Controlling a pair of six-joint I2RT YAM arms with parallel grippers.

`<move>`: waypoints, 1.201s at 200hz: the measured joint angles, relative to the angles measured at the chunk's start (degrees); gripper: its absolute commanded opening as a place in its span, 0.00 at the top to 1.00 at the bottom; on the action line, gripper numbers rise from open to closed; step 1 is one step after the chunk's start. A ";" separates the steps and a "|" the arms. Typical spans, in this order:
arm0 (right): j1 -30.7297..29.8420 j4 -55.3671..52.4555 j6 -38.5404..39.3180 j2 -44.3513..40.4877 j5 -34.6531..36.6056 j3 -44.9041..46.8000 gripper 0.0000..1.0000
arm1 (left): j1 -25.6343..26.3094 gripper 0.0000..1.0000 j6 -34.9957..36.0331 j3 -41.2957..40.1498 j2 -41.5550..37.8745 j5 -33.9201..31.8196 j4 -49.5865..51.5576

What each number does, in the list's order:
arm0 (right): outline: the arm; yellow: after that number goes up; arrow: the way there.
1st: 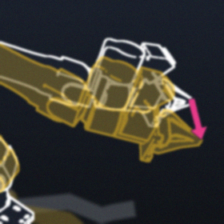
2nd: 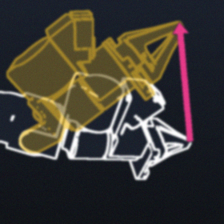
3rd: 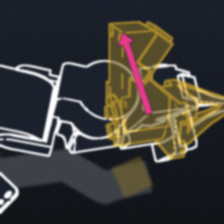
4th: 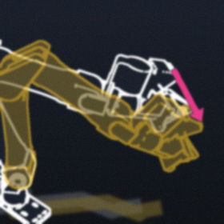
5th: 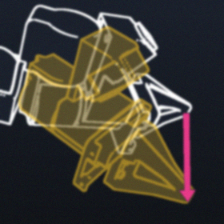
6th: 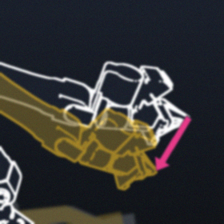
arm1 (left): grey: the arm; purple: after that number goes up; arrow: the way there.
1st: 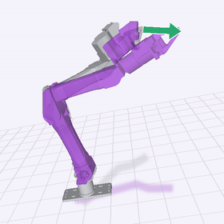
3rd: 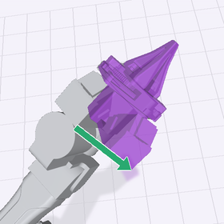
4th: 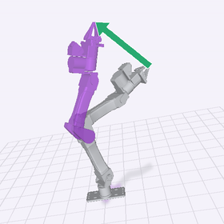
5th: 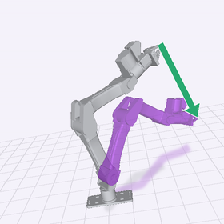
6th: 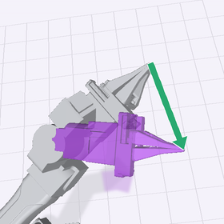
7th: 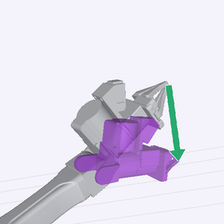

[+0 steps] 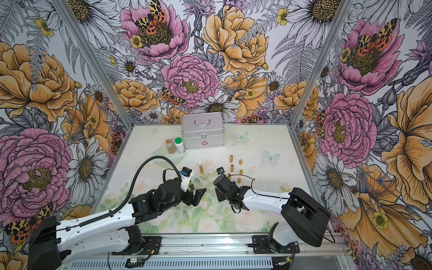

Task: Open the lipstick cap
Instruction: Place the lipstick at the center of the board.

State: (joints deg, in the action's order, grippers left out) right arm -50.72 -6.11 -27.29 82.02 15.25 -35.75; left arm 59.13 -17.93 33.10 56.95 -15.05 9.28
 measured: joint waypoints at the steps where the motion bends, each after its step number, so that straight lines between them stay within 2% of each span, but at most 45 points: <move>1: 0.00 0.02 0.00 0.02 0.00 0.02 0.81 | 0.00 0.01 0.00 0.00 0.00 0.00 -0.02; 88: 0.00 4.90 1.92 2.62 0.07 1.97 0.81 | 0.00 0.01 -0.17 0.00 0.00 -1.29 0.63; 240: 0.00 7.17 2.97 2.58 0.63 4.22 0.69 | 0.00 0.01 -0.15 0.11 0.00 -2.60 1.70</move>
State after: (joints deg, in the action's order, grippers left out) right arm -50.72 1.06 -24.32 84.60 15.88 -31.53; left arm 59.13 -18.09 33.21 56.95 -17.65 10.98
